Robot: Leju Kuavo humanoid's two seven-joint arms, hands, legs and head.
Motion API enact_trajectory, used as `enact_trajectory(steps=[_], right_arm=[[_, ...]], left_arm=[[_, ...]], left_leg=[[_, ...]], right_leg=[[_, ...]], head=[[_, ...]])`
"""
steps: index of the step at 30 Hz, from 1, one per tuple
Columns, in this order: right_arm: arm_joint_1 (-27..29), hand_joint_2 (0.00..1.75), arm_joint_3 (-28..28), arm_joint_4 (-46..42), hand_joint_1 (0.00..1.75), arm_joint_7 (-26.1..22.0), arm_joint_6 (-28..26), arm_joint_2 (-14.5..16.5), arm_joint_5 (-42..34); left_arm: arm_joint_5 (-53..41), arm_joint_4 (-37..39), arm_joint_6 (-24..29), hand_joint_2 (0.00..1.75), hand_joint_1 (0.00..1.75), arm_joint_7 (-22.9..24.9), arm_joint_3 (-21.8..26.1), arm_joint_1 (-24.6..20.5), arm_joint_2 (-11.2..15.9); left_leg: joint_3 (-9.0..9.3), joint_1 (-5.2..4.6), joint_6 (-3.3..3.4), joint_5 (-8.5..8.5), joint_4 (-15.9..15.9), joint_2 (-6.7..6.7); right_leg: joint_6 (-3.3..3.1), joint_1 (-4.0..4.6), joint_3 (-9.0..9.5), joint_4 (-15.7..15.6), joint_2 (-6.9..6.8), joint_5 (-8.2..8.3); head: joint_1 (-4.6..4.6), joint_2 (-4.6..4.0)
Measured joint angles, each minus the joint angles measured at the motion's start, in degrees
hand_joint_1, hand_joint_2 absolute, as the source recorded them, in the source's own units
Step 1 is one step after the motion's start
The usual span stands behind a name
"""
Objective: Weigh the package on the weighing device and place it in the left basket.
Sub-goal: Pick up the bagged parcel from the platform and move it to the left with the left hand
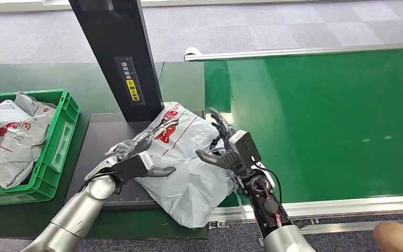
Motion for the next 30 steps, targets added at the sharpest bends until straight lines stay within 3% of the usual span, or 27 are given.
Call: enact_trajectory(steps=[6, 12, 14, 16, 17, 19, 30], right_arm=[[0.1, 1.75, 0.0, -1.9, 0.00, 0.4, -0.1, -0.5, -0.9], [0.8, 1.75, 0.0, -4.0, 0.00, 0.4, -0.2, -1.3, -2.0], [1.2, 1.75, 0.0, -5.0, 0.00, 0.4, -0.3, -1.6, -2.3], [1.8, 1.75, 0.0, -6.0, 0.00, 0.4, -0.5, -1.8, -2.6], [2.1, 1.75, 0.0, -6.6, 0.00, 0.4, -0.6, -1.9, -2.8], [2.8, 1.75, 0.0, -7.6, 0.00, 0.4, -0.8, -2.2, -3.0], [5.4, 1.75, -0.9, -11.8, 0.00, 1.0, -1.4, -3.1, -4.1]], left_arm=[[-4.3, 10.0, 6.1, 1.75, 0.00, 0.5, -5.8, -4.2, -0.1], [-6.1, 16.5, 8.2, 1.75, 0.01, 1.2, -8.5, -6.8, 0.1], [-6.4, 17.8, 8.4, 1.75, 0.74, 1.2, -9.1, -7.1, 0.1], [-6.5, 18.5, 8.5, 1.75, 1.58, 1.2, -9.5, -7.3, 0.3], [-6.5, 18.8, 8.5, 1.75, 1.68, 1.2, -9.8, -7.3, 0.4], [-6.4, 19.1, 8.5, 1.75, 1.75, 1.2, -10.1, -7.3, 0.6], [-3.5, 17.5, 8.6, 1.75, 1.75, 0.9, -10.6, -7.1, 1.2]], left_leg=[[-0.01, 0.00, 0.00, 0.00, 0.0, 0.01], [-0.01, 0.00, 0.00, 0.00, 0.0, 0.01], [-0.01, 0.00, 0.00, 0.00, 0.0, 0.01], [-0.01, 0.00, 0.00, 0.00, 0.0, 0.01], [-0.01, 0.00, 0.00, 0.00, 0.0, 0.00], [-0.01, 0.00, 0.00, 0.00, 0.0, 0.01], [0.00, 0.00, 0.00, 0.00, 0.0, 0.00]], right_leg=[[0.00, 0.00, 0.01, 0.0, 0.01, 0.00], [0.00, 0.00, 0.02, 0.0, 0.01, 0.00], [0.00, 0.00, 0.01, 0.0, 0.00, 0.00], [0.00, 0.00, 0.01, 0.0, 0.00, 0.00], [0.00, 0.00, 0.01, 0.0, 0.00, 0.00], [0.00, 0.00, 0.02, 0.0, 0.00, 0.00], [0.00, 0.00, 0.05, 0.0, 0.00, 0.00]], head=[[0.00, 0.00], [0.00, 0.00], [0.01, 0.00], [0.01, 0.00], [0.01, 0.00], [0.00, 0.00], [0.01, 0.00]])
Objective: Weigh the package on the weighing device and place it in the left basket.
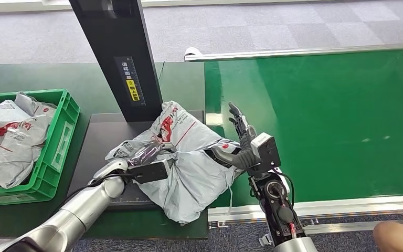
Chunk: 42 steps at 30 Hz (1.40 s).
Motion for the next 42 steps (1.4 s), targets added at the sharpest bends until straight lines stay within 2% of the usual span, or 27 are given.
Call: enact_trajectory(steps=[4, 7, 13, 18, 22, 27, 32, 38, 42], right_arm=[[0.8, 1.75, -0.8, -0.5, 0.00, 0.1, -0.5, -0.3, -0.2], [1.6, 1.75, -1.8, -0.6, 0.00, 0.1, -1.2, -0.6, -0.7], [3.8, 1.75, -3.3, -0.8, 0.00, -0.5, -2.2, -1.0, -0.9], [5.4, 1.75, -4.2, -1.5, 0.00, -0.7, -2.4, -1.0, -0.9], [7.0, 1.75, -5.2, -2.4, 0.00, -1.1, -2.8, -0.9, -0.6], [8.4, 1.75, -7.0, -3.9, 0.00, -1.0, -2.7, -0.3, 0.2], [8.7, 1.75, -8.2, -4.7, 0.00, -0.9, -2.4, 0.1, 0.2], [8.9, 1.75, -8.7, -4.9, 0.00, -0.6, -2.2, 0.4, 0.3], [9.2, 1.75, -9.1, -5.3, 0.00, -0.6, -2.0, 0.5, 0.6]], left_arm=[[3.3, -4.6, 2.6, 1.75, 1.75, -1.1, 1.0, 1.6, 0.5], [5.2, -12.1, 7.4, 1.75, 1.75, -1.4, 3.4, 3.4, 1.5], [2.6, -28.1, 20.0, 1.75, 1.75, -1.5, 12.6, 4.8, 4.6], [-2.8, -35.1, 28.8, 1.75, 1.75, -2.6, 20.9, 4.8, 7.5], [-10.0, -35.4, 34.1, 1.75, 1.75, -0.7, 27.1, 3.6, 10.6], [-17.5, -31.2, 35.1, 1.75, 1.75, 4.5, 32.2, -0.3, 13.3], [-18.7, -27.4, 35.2, 1.75, 1.75, 5.1, 34.3, -2.8, 14.7], [-19.1, -25.6, 35.3, 1.75, 1.75, 5.1, 35.1, -3.4, 15.2], [-25.6, -22.1, 35.3, 1.75, 1.75, 10.1, 35.8, -4.6, 16.4]], left_leg=[[-0.02, 0.00, 0.00, 0.00, 0.0, 0.00], [-0.05, 0.01, 0.00, 0.00, 0.0, 0.00], [-0.07, 0.02, 0.00, 0.00, 0.0, 0.02], [-0.06, 0.04, -0.01, 0.00, 0.0, 0.02], [-0.05, 0.04, -0.01, 0.01, 0.0, 0.02], [-0.04, 0.03, -0.01, 0.01, 0.0, 0.05], [-0.05, 0.03, 0.00, 0.01, 0.0, 0.05], [-0.06, 0.03, 0.00, 0.01, 0.0, 0.04], [-0.04, 0.03, -0.01, 0.01, 0.0, 0.07]], right_leg=[[0.00, 0.00, -0.02, 0.0, 0.00, 0.00], [0.00, 0.01, -0.06, 0.0, 0.00, 0.00], [-0.01, 0.02, -0.07, 0.0, 0.01, -0.01], [-0.01, 0.04, -0.07, 0.0, 0.01, -0.01], [-0.02, 0.04, -0.08, 0.0, 0.00, -0.01], [-0.02, 0.04, -0.07, 0.0, 0.01, -0.01], [-0.02, 0.03, -0.07, 0.0, 0.02, -0.01], [-0.02, 0.03, -0.09, 0.0, 0.02, -0.01], [-0.02, 0.04, -0.08, 0.0, 0.03, -0.01]], head=[[0.00, 0.00], [-0.01, 0.00], [0.00, 0.00], [0.01, 0.00], [0.00, 0.00], [0.01, 0.00], [0.01, 0.00], [0.01, 0.00], [0.01, 0.00]])
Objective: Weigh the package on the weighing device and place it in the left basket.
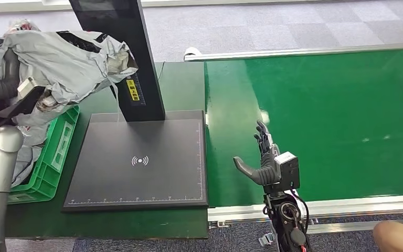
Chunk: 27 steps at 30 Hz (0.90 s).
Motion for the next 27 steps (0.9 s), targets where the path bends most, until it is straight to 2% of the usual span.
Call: enact_trajectory(steps=[6, 10, 19, 20, 23, 24, 27], right_arm=[[1.4, 1.75, -1.2, -0.7, 0.00, 0.1, 1.3, 0.0, 0.9], [1.6, 1.75, -1.6, -0.8, 0.00, 0.6, 1.8, 0.0, 1.8], [1.8, 1.75, -2.7, -1.0, 0.00, 1.2, 2.0, 0.0, 2.7], [1.8, 1.75, -2.8, -1.0, 0.00, 1.2, 2.0, 0.0, 2.7], [1.7, 1.75, -3.3, -1.0, 0.00, 1.3, 1.9, -0.1, 2.7], [1.7, 1.75, -3.5, -1.0, 0.00, 1.3, 1.9, -0.2, 2.7], [1.8, 1.75, -3.7, -1.0, 0.00, 1.2, 1.9, -0.3, 2.9]], left_arm=[[-11.2, 16.6, 0.1, 1.75, 1.75, 6.1, 3.4, -4.6, 5.6], [-14.9, 25.2, 0.1, 1.75, 1.75, 8.5, 5.7, -5.3, 9.4], [-17.5, 32.6, -0.7, 1.75, 1.75, 7.6, 9.8, -3.9, 13.4], [-17.6, 32.9, -0.9, 1.75, 1.62, 7.5, 10.1, -3.9, 13.6], [-17.3, 33.3, -3.1, 1.75, 0.31, 6.4, 11.1, -3.7, 13.6], [-16.7, 33.3, -4.3, 1.75, 0.00, 5.5, 11.5, -3.5, 13.5], [-12.2, 32.5, -9.1, 1.75, 0.00, 1.7, 13.4, -2.6, 12.5]], left_leg=[[0.03, 0.05, -0.03, 0.02, 0.0, 0.24], [-0.01, 0.05, -0.05, 0.00, 0.0, 0.39], [-0.07, 0.02, -0.04, -0.01, 0.0, 0.37], [-0.07, 0.02, -0.04, -0.01, 0.0, 0.36], [-0.05, 0.02, -0.04, -0.01, 0.0, 0.34], [-0.05, 0.02, -0.05, -0.01, 0.0, 0.33], [-0.03, 0.03, -0.05, -0.01, 0.0, 0.34]], right_leg=[[-0.03, 0.05, -0.04, 0.1, 0.21, 0.02], [-0.05, 0.05, -0.12, 0.1, 0.36, 0.00], [-0.06, 0.03, -0.15, 0.1, 0.34, -0.01], [-0.06, 0.03, -0.15, 0.1, 0.34, -0.01], [-0.06, 0.03, -0.15, 0.1, 0.33, -0.01], [-0.06, 0.03, -0.15, 0.1, 0.33, -0.01], [-0.07, 0.03, -0.16, 0.1, 0.33, -0.01]], head=[[0.00, 0.00], [0.01, 0.00], [0.02, 0.00], [0.02, 0.00], [0.02, 0.00], [0.01, 0.00], [0.01, 0.00]])
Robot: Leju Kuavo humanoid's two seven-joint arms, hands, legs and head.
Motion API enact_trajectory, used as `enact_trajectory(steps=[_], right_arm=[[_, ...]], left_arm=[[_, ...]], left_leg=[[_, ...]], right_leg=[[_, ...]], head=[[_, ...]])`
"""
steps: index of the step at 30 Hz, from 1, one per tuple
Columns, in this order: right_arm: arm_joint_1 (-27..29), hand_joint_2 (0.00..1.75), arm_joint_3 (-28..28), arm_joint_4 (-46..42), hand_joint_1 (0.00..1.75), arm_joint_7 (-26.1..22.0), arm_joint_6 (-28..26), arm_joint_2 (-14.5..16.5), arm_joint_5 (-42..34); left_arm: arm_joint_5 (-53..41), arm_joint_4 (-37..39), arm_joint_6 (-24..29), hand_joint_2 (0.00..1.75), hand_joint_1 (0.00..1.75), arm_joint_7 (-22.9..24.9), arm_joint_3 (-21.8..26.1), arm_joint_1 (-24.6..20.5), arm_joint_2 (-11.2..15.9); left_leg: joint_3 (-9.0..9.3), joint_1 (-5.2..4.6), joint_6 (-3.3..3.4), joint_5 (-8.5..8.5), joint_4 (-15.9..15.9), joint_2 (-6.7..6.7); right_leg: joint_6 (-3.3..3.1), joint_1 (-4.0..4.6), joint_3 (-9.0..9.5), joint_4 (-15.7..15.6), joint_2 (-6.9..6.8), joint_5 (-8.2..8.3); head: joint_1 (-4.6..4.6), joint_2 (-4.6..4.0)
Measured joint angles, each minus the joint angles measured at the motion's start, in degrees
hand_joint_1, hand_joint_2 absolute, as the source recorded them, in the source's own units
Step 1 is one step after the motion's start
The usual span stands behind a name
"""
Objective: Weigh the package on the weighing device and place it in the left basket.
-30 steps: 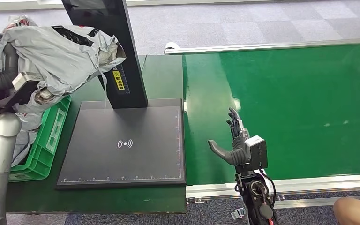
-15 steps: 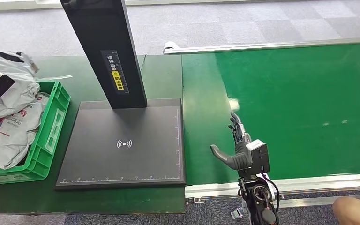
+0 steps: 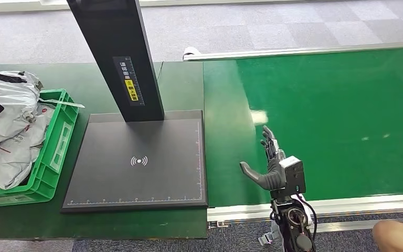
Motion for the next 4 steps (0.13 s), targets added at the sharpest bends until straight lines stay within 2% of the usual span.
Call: enact_trajectory(steps=[4], right_arm=[[0.4, 1.75, -0.3, -0.3, 0.00, 0.0, 0.1, -0.1, 0.1]], left_arm=[[3.6, -1.7, -3.1, 1.75, 0.00, -2.3, 1.8, 1.4, -1.4]], left_leg=[[-0.01, 0.00, 0.00, 0.00, 0.0, 0.00]], right_leg=[[0.00, 0.00, 0.00, 0.0, 0.00, 0.00]], head=[[0.01, 0.00]])
